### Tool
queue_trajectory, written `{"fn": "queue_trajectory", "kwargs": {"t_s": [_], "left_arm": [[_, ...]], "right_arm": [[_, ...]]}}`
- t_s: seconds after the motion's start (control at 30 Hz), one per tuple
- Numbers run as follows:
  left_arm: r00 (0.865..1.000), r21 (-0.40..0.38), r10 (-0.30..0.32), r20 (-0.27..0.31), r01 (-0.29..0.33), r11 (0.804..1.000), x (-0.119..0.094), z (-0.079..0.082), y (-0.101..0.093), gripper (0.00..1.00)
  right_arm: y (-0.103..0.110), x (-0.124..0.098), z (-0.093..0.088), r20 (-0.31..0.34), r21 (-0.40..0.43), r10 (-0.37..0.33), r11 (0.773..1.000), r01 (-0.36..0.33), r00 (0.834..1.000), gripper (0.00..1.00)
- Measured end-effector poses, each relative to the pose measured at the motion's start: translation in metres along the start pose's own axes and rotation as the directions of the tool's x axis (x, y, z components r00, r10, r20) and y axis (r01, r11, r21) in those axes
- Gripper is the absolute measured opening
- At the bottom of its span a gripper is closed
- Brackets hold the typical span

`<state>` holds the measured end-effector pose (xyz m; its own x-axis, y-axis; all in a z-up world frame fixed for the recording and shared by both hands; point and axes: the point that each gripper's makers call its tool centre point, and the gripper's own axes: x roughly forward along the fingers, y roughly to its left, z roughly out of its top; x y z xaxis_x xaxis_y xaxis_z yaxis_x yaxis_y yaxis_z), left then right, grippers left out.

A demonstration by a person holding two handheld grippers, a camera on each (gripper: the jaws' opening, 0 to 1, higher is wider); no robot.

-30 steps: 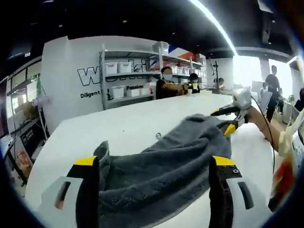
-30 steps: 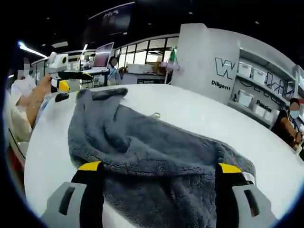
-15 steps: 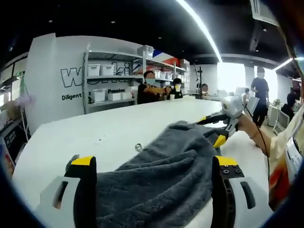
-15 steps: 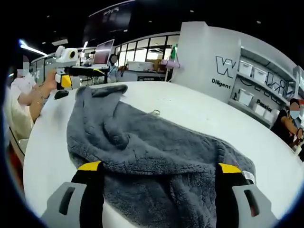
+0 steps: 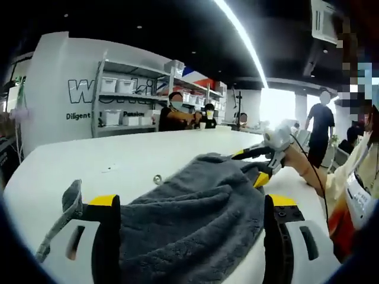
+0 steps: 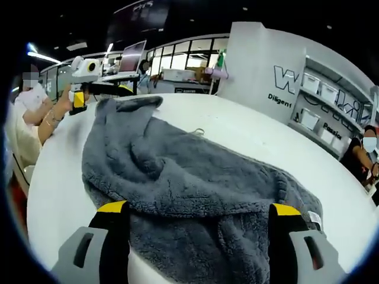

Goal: Fold the towel on the table until its edges align and the towel forms a compact rectangular stack.

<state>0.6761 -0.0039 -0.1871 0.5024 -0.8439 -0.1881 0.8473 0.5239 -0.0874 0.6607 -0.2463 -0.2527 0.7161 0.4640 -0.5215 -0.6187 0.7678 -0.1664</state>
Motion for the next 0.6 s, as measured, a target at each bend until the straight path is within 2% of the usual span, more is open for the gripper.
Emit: {"fn": "queue_trajectory", "kwargs": {"t_s": [0.2, 0.4, 0.47, 0.6], "left_arm": [[0.999, -0.01, -0.033, 0.016, 0.034, 0.999, 0.001, -0.004, -0.009, 0.99], [1.0, -0.004, 0.001, 0.004, -0.001, 1.0, -0.001, -0.006, 0.0, 0.98], [1.0, -0.019, 0.003, 0.008, -0.003, 1.0, -0.001, -0.006, 0.002, 0.97], [1.0, -0.054, -0.012, 0.014, 0.012, 0.998, -0.002, -0.006, 0.002, 0.96]], "right_arm": [[0.001, -0.001, 0.002, 0.003, -0.009, -0.001, 1.0, 0.001, 1.0, 0.98], [0.001, -0.005, 0.004, 0.007, -0.03, -0.005, 1.0, 0.005, 1.0, 0.98], [0.002, -0.009, 0.009, 0.022, -0.065, -0.004, 0.998, 0.006, 1.0, 0.96], [0.019, -0.018, 0.025, 0.09, -0.156, 0.077, 0.986, -0.062, 0.993, 0.87]]}}
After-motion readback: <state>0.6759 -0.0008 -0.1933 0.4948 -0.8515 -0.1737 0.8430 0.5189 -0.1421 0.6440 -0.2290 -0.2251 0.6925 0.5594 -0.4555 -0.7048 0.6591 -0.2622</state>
